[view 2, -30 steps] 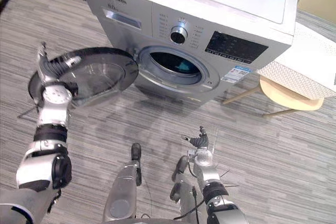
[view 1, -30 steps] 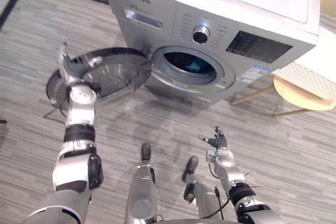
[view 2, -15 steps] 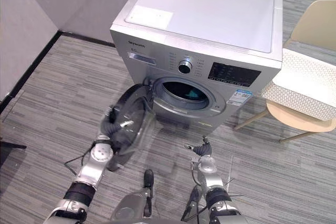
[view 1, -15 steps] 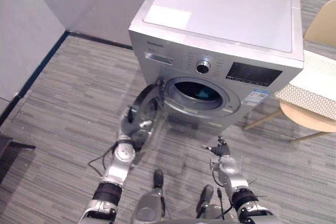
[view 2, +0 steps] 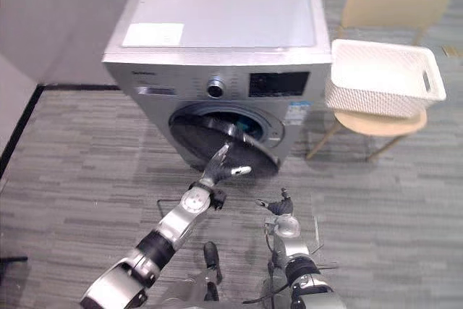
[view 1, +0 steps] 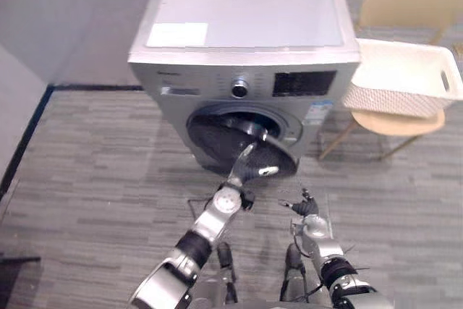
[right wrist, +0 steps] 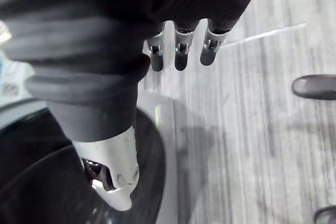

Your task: Pick up the laundry basket with both hands and put the clothes into the washing machine.

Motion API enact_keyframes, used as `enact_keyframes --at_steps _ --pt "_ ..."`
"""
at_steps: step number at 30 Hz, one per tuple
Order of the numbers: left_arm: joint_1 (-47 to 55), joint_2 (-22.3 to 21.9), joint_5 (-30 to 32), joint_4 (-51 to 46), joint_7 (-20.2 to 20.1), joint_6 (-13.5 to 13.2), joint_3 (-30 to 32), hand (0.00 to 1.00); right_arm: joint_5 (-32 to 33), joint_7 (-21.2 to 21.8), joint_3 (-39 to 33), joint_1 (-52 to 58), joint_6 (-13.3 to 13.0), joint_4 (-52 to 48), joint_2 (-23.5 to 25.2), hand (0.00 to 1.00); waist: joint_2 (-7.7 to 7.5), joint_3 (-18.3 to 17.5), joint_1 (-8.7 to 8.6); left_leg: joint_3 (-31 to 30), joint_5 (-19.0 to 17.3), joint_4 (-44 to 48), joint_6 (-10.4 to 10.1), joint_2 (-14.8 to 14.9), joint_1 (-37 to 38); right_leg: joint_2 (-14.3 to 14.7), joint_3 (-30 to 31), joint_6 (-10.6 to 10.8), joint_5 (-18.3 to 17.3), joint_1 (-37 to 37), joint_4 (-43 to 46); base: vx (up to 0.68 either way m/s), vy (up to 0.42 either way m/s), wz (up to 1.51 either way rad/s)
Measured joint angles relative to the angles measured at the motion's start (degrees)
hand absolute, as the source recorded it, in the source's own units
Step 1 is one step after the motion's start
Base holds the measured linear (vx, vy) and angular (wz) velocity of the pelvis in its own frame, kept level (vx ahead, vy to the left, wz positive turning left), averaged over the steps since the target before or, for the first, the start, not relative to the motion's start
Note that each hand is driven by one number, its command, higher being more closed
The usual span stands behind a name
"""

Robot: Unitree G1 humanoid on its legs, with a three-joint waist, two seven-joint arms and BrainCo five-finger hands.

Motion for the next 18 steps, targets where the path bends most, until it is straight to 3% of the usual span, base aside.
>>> enact_keyframes --at_steps 4,8,14,18 --pt "-12.8 0.9 -0.6 5.0 2.2 0.3 10.0 0.00 1.3 -1.7 -3.4 1.6 -0.1 -3.4 1.8 0.00 -0.07 1.2 -1.60 4.9 0.0 0.0 -0.1 1.4 -1.5 1.4 4.9 -0.3 0.2 -5.2 1.6 0.08 -0.031 -0.68" --pt "-19.3 5.9 -0.3 5.1 2.7 0.5 16.0 0.00 1.9 -2.0 -4.4 4.1 -1.8 -6.4 4.1 0.00 -0.29 2.2 -2.17 7.6 -0.1 -0.1 -0.2 3.0 -2.9 3.2 7.1 -1.3 0.7 -8.1 1.7 0.06 -0.050 -0.35" --pt "-13.9 4.6 1.3 4.4 2.7 1.0 16.8 0.00 1.9 -2.7 -4.4 7.3 -2.7 -8.1 4.2 0.00 -0.33 2.6 -1.12 6.0 -0.1 0.0 -0.5 3.7 -2.7 3.5 4.9 -2.2 -1.0 -7.7 3.7 0.07 -0.016 0.11" --pt "-0.7 1.9 3.0 -4.0 2.6 0.7 10.9 0.00 1.9 -2.4 -4.2 6.9 -2.7 -8.2 4.2 0.00 -0.33 2.6 0.94 1.7 -0.2 0.1 -0.7 3.7 -0.1 2.5 0.4 -2.3 -4.6 -4.0 7.1 0.09 0.012 0.62"
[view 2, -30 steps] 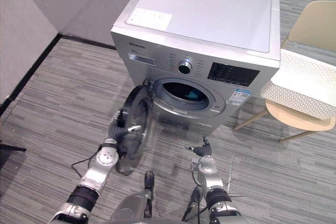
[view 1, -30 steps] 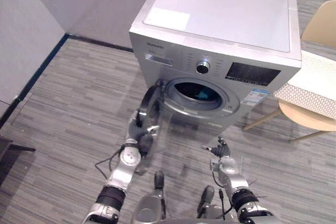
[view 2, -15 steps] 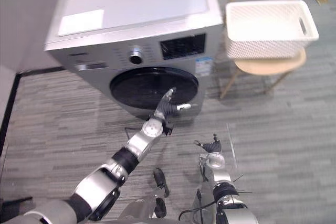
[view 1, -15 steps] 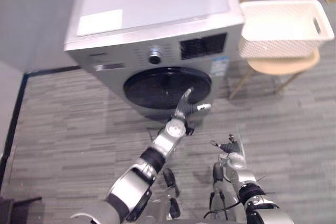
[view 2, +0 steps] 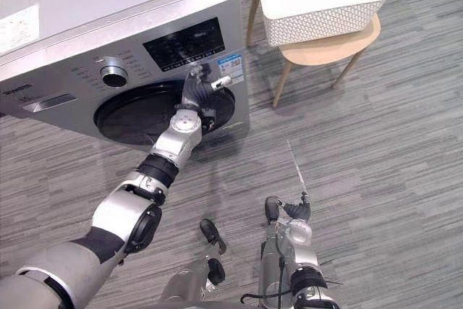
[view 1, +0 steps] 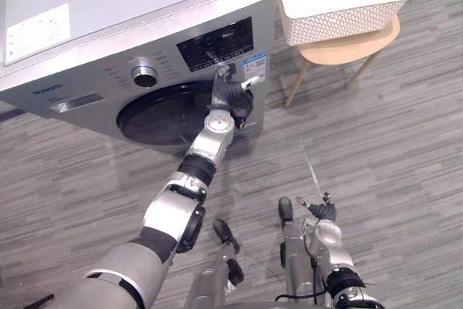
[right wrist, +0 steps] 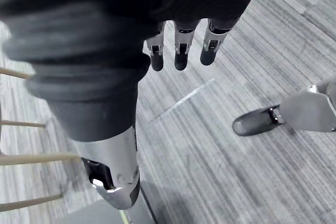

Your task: Pick up the laundry basket with both hands and put the clothes into the washing machine.

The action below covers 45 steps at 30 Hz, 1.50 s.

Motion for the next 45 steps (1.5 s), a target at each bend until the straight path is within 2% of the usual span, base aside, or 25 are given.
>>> enact_keyframes --at_steps 4,8,11,15,18,19,20,22,23,25,26,28,29,30,31,32,33,35,37,39,40,41,43,44,45 --pt "18.8 1.8 -0.2 -12.4 -2.9 -1.6 -5.4 0.00 -0.1 1.3 0.3 -1.0 0.3 -2.1 -0.5 0.00 -0.37 -0.4 3.40 -3.5 -1.0 0.6 -1.3 -0.1 2.6 -1.1 -3.0 0.2 -4.6 2.8 4.8 0.09 -0.001 0.49" --pt "33.8 4.8 -3.5 -17.7 -8.2 -3.2 -5.3 0.00 -1.3 3.3 1.1 -2.0 0.5 -0.8 -1.7 0.00 -0.48 -1.6 3.44 -7.3 -0.8 0.6 -1.2 -0.1 3.8 -1.1 -6.5 0.2 -4.9 7.0 2.7 0.11 -0.007 0.40" --pt "39.7 5.6 -4.6 -16.4 -11.4 -3.4 -2.9 0.00 -3.0 4.1 1.0 -1.6 0.8 3.9 -2.6 0.00 -0.92 -2.8 3.48 -10.5 -0.9 0.5 -1.2 -0.5 5.4 -1.2 -10.0 0.4 -4.8 11.8 0.2 0.11 0.018 0.56" --pt "40.5 5.4 -2.9 -6.1 -11.3 -3.5 6.7 0.00 -4.7 5.0 1.1 -0.7 1.1 7.9 -2.3 0.00 -2.34 -3.7 4.87 -15.2 -1.3 4.6 -1.9 -1.7 3.5 -2.3 -15.7 0.6 -5.0 15.6 -0.7 0.02 0.035 0.66" --pt "41.1 5.4 -2.2 -0.4 -9.8 -3.2 12.2 0.00 -5.2 4.9 0.9 -0.8 1.0 8.9 -2.6 0.00 -2.33 -3.7 4.98 -11.3 -1.9 7.3 -1.7 -1.7 0.7 -3.6 -21.1 1.4 -5.6 17.4 -0.6 -0.10 0.095 1.02" --pt "41.9 5.7 -1.7 1.5 -9.2 -2.9 14.3 0.00 -5.6 5.0 0.8 -0.3 1.2 9.4 -3.1 0.00 -2.31 -3.8 5.12 -5.0 -4.4 9.7 1.1 0.1 -0.6 -3.9 -23.5 1.9 -6.2 18.2 -0.4 -0.08 0.119 1.06" --pt "42.7 6.0 -0.5 3.4 -8.4 -2.5 16.5 0.00 -6.0 5.1 1.1 1.0 1.2 8.6 -4.0 0.00 -2.51 -3.8 5.36 -1.4 -5.0 11.9 2.0 1.0 -1.7 -4.3 -25.1 2.4 -6.8 19.2 -0.3 -0.05 0.107 0.95" --pt "45.5 6.9 0.5 4.8 -7.9 -1.9 19.6 0.00 -6.9 6.8 1.1 3.9 1.2 6.1 -5.6 0.00 -3.02 -3.9 7.01 -1.3 -6.4 13.8 2.8 0.3 -2.7 -5.2 -25.2 3.4 -7.4 19.4 0.0 0.02 0.115 0.42" --pt "47.5 7.4 2.1 5.8 -7.4 -1.8 21.6 0.00 -9.2 8.1 0.9 5.3 -0.4 5.9 -7.4 0.00 -3.22 -3.9 7.44 -1.3 -7.6 15.2 3.6 -0.5 -3.2 -5.9 -24.9 3.9 -7.7 19.4 0.4 0.05 0.136 0.18" --pt "49.6 7.9 2.7 6.9 -7.3 -1.6 23.2 0.00 -9.9 8.9 -0.2 6.9 -1.1 6.7 -8.7 0.00 -3.50 -3.9 8.01 -1.6 -9.3 16.8 4.4 -1.8 -3.4 -7.4 -25.1 5.3 -8.6 19.9 1.3 0.09 0.160 0.31" --pt "52.0 8.1 3.0 7.0 -7.3 -1.5 25.2 0.00 -9.4 10.2 -0.6 8.4 -0.8 7.5 -9.4 0.00 -4.22 -3.9 7.92 -1.7 -11.9 19.6 4.9 -3.0 -3.9 -9.6 -26.2 7.2 -10.1 20.6 3.1 0.14 0.205 0.45" --pt "53.6 8.1 3.3 7.0 -7.3 -1.4 26.4 0.00 -9.4 11.5 -0.2 10.0 -0.7 7.5 -9.6 0.00 -5.78 -4.1 7.92 -1.7 -14.1 22.5 6.1 -4.4 -4.6 -12.5 -26.6 8.0 -11.0 20.5 6.9 0.15 0.165 0.40" --pt "54.6 8.1 3.3 7.0 -7.2 -1.2 26.9 0.00 -9.4 12.4 0.0 10.6 -0.5 7.5 -9.5 0.00 -6.27 -4.2 7.86 -3.1 -15.7 24.1 6.7 -5.8 -4.5 -15.1 -26.3 5.8 -12.3 19.9 13.0 0.19 0.140 0.53" --pt "54.7 7.7 3.3 6.9 -7.2 -1.2 26.8 0.00 -9.4 12.7 0.5 10.6 -0.4 7.5 -9.4 0.00 -6.31 -4.2 7.65 -4.8 -16.3 24.3 7.7 -6.6 -4.0 -17.6 -23.9 -0.7 -11.0 16.4 22.6 0.21 0.143 0.61" --pt "54.7 7.6 3.3 6.7 -7.2 -1.2 26.8 0.00 -9.4 13.0 1.3 10.6 -0.4 7.4 -9.4 0.00 -6.26 -4.2 7.60 -5.9 -16.5 24.1 8.0 -6.9 -3.3 -18.2 -21.1 -3.8 -9.0 14.4 27.5 0.24 0.181 0.84" --pt "54.4 8.1 3.2 6.3 -7.2 -1.3 26.8 0.00 -9.5 13.6 2.6 10.6 -0.5 6.9 -8.7 0.00 -6.27 -4.0 7.45 -8.8 -16.8 23.7 8.5 -7.4 -1.6 -17.2 -14.3 -4.4 -8.2 10.6 36.1 0.26 0.147 1.07" --pt "53.9 8.6 3.2 5.9 -7.1 -1.3 26.8 0.00 -9.5 13.6 2.8 10.3 -0.9 6.8 -7.7 0.00 -6.03 -3.6 6.49 -12.2 -16.8 23.2 9.2 -7.7 -0.2 -12.9 -9.8 -2.8 -13.3 8.0 40.5 0.26 0.108 1.21" --pt "53.2 8.6 2.1 4.9 -6.9 -1.3 26.7 0.00 -9.5 13.5 3.9 10.1 -1.3 4.7 -7.4 0.00 -7.19 -3.5 6.07 -16.2 -16.9 21.4 9.4 -9.3 2.9 -6.9 -5.4 -2.8 -18.1 4.3 40.7 0.29 0.006 1.25" --pt "52.5 8.1 1.6 4.0 -6.4 -1.5 26.0 0.00 -9.6 13.3 4.5 10.3 -1.6 2.2 -7.5 0.00 -8.11 -3.3 5.62 -20.1 -17.5 20.8 9.8 -11.8 5.0 -2.9 -1.8 -2.0 -19.1 -0.7 37.3 0.34 -0.015 1.30" --pt "51.1 7.2 1.4 3.9 -6.1 -1.6 25.7 0.00 -9.7 13.2 4.5 10.5 -1.6 0.2 -7.4 0.00 -7.66 -2.9 4.52 -24.5 -18.1 21.0 10.3 -13.7 6.7 1.2 4.2 -0.5 -18.1 -5.1 30.3 0.29 -0.050 1.44" --pt "50.2 6.7 0.9 3.9 -5.9 -1.9 25.5 0.00 -10.3 13.2 4.6 10.7 -1.5 0.0 -7.4 0.00 -7.71 -2.6 4.52 -27.6 -18.8 21.6 10.0 -14.8 8.0 3.2 8.5 1.5 -16.5 -6.3 24.4 0.35 -0.098 1.54" --pt "49.5 6.2 0.9 3.5 -5.9 -2.0 25.4 0.00 -11.1 13.2 4.6 10.9 -1.3 0.2 -7.4 0.00 -7.37 -2.0 4.89 -30.3 -20.2 22.6 9.2 -15.5 9.4 4.3 12.0 0.7 -14.1 -6.3 18.4 0.35 -0.117 1.45" --pt "49.6 6.2 1.0 3.0 -5.7 -2.5 24.2 0.00 -11.5 13.1 5.1 11.6 -1.1 0.1 -7.2 0.00 -7.72 -2.0 4.76 -34.5 -22.6 24.6 7.9 -17.0 10.6 3.4 14.8 0.1 -11.2 -6.3 15.7 0.41 -0.207 1.64" --pt "49.6 5.7 1.0 2.8 -5.7 -2.7 23.6 0.00 -12.0 13.1 5.1 12.0 -0.9 0.1 -7.1 0.00 -7.85 -2.2 4.74 -37.6 -24.4 26.4 6.4 -17.2 11.4 2.2 13.3 -0.1 -5.8 -5.4 16.7 0.46 -0.279 1.71" --pt "49.7 5.7 1.0 2.7 -5.7 -2.7 23.7 0.00 -12.1 13.2 5.2 12.1 -0.9 0.0 -7.1 0.00 -7.58 -2.3 4.82 -37.8 -25.0 27.4 5.3 -16.8 11.7 1.8 11.5 -1.4 -3.7 -4.9 17.0 0.56 -0.335 1.58"
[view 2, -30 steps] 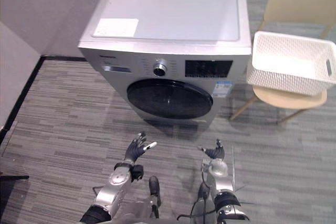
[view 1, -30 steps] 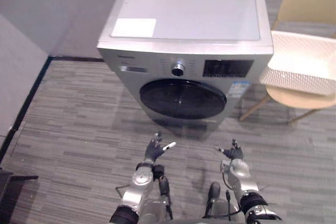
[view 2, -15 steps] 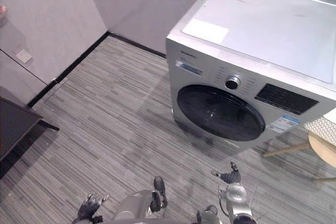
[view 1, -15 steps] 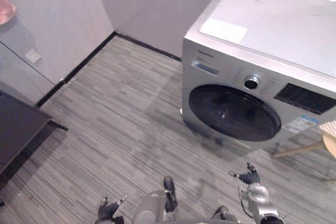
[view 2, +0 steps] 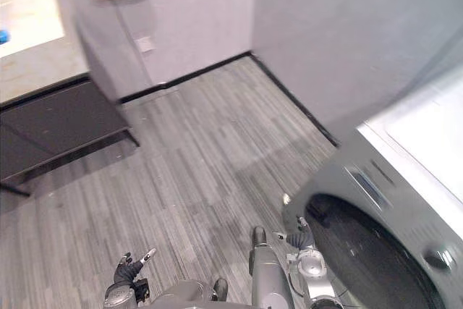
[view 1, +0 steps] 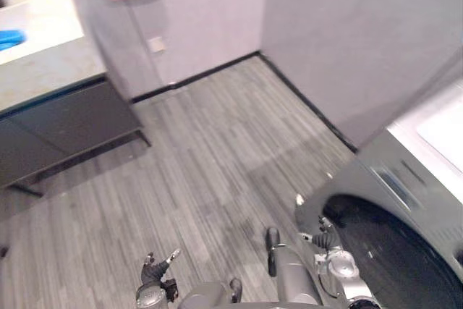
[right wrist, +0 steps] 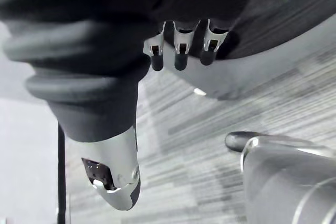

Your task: Pick up the laundry basket with both hands and put the clothes into the washing machine.

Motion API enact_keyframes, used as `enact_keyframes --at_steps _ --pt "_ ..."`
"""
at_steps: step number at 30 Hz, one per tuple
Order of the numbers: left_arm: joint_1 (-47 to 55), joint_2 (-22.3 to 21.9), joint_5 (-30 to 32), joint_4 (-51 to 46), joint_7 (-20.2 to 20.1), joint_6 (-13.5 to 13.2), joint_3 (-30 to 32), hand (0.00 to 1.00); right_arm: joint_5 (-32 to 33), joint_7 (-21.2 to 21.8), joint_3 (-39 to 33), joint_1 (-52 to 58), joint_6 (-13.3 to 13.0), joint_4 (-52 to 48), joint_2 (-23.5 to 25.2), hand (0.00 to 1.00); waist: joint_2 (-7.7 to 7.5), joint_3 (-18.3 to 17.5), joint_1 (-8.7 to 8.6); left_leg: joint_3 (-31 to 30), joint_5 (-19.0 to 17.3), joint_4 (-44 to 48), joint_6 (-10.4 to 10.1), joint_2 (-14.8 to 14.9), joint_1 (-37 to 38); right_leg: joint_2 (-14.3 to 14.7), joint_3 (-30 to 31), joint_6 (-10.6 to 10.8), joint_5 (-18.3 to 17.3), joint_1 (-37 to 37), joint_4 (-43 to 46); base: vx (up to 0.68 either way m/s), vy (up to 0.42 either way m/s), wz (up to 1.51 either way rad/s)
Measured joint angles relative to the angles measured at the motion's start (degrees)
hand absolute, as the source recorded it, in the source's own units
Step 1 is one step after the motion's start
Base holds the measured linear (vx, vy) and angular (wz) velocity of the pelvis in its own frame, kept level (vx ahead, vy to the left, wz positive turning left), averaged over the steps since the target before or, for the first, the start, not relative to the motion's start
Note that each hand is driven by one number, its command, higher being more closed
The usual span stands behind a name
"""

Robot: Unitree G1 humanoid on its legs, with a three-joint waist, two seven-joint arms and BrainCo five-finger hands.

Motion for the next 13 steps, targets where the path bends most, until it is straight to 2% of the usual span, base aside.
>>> enact_keyframes --at_steps 1,2,3,4,5,6,7,8,10,11,12,13 --pt "0.2 -1.4 0.1 -0.1 0.1 0.0 0.7 0.00 -0.6 0.1 0.1 0.0 0.3 -0.6 0.4 0.00 1.87 0.0 0.14 3.1 -0.1 6.9 -1.3 2.7 -2.5 0.6 -4.5 -1.8 -1.5 2.3 0.3 0.45 -0.260 1.16" --pt "0.5 -2.4 0.2 -0.4 0.0 0.0 1.0 0.00 -1.0 0.1 0.6 0.0 0.4 -1.9 0.4 0.00 2.60 0.0 0.22 7.4 0.8 13.4 -3.2 5.1 -5.1 1.4 -6.5 -2.8 -2.3 4.4 -0.3 0.51 -0.293 0.99" --pt "1.2 -3.1 0.2 -0.9 0.0 0.1 1.0 0.00 -1.3 0.2 1.1 -0.1 0.4 -3.1 0.8 0.00 2.76 0.0 0.48 13.2 3.2 20.5 -6.2 8.6 -7.8 2.5 -8.1 -3.7 -2.9 6.7 -1.5 0.32 -0.193 0.42" --pt "1.5 -3.4 0.0 -1.3 -0.3 0.1 1.0 0.00 -1.4 0.1 1.5 0.1 0.3 -4.0 1.3 0.00 2.64 0.1 0.80 17.0 3.9 24.5 -6.7 11.3 -9.4 3.0 -8.8 -4.3 -3.2 8.3 -2.2 0.37 -0.217 0.32" --pt "1.1 -3.3 0.2 -1.8 -0.6 0.1 0.6 0.00 -1.4 0.1 1.7 0.2 0.0 -4.3 2.2 0.00 2.29 0.0 1.65 23.6 3.4 28.7 -6.2 16.7 -11.0 3.4 -10.6 -5.2 -3.8 11.6 -3.8 0.33 -0.202 0.53" --pt "0.3 -3.4 0.3 -2.9 -0.8 0.0 0.0 0.00 -1.4 0.1 1.6 0.1 0.0 -4.2 2.8 0.00 1.76 -0.1 1.55 27.9 3.0 28.1 -5.9 20.4 -11.9 3.0 -12.3 -5.4 -3.9 14.4 -5.9 0.30 -0.191 0.60" --pt "0.0 -3.3 0.5 -3.2 -0.8 0.0 -0.2 0.00 -1.4 0.1 1.5 0.1 0.0 -4.2 2.8 0.00 1.60 -0.2 1.47 29.0 2.7 27.1 -5.5 21.4 -12.2 2.7 -13.0 -5.4 -3.9 15.4 -6.9 0.28 -0.163 0.68" --pt "-0.8 -3.4 1.3 -3.4 -1.4 -0.4 -0.3 0.00 -1.4 0.2 0.6 0.2 0.0 -4.1 2.6 0.00 1.56 -0.2 1.47 30.9 2.7 22.6 -5.5 22.7 -12.4 1.8 -14.7 -5.4 -3.9 17.1 -8.5 0.20 -0.081 0.66" --pt "-1.8 -3.4 1.4 -3.3 -1.9 -0.6 -0.8 0.00 -1.4 0.1 -0.9 0.2 0.0 -3.3 2.0 0.00 1.70 -0.3 1.47 31.5 3.4 12.2 -5.9 23.4 -12.3 0.8 -17.2 -5.3 -3.9 18.6 -9.8 0.15 0.009 0.74" --pt "-2.3 -3.2 1.8 -2.9 -2.0 -0.7 -1.5 0.00 -1.4 0.1 -1.7 0.4 0.1 -2.4 1.3 0.00 2.84 -0.7 1.38 31.7 6.3 3.4 -7.4 23.3 -12.1 0.0 -19.1 -4.2 -4.4 19.2 -9.8 0.13 0.118 0.73" --pt "-2.5 -3.3 2.7 -2.4 -2.0 -0.7 -1.7 0.00 -1.5 0.1 -2.1 0.7 0.2 -1.7 0.8 0.00 3.29 -0.9 1.37 31.9 11.5 -1.4 -7.1 23.5 -11.4 0.1 -20.2 -3.6 -4.7 19.5 -9.6 0.13 0.163 0.68" --pt "-2.4 -3.4 3.2 -2.2 -2.1 -0.7 -1.8 0.00 -1.5 0.1 -2.2 0.7 0.3 -1.3 0.3 0.00 4.83 -1.4 1.44 31.5 16.2 -3.6 -7.2 23.8 -10.9 0.5 -20.5 -2.8 -5.3 19.7 -9.5 0.07 0.101 0.31"
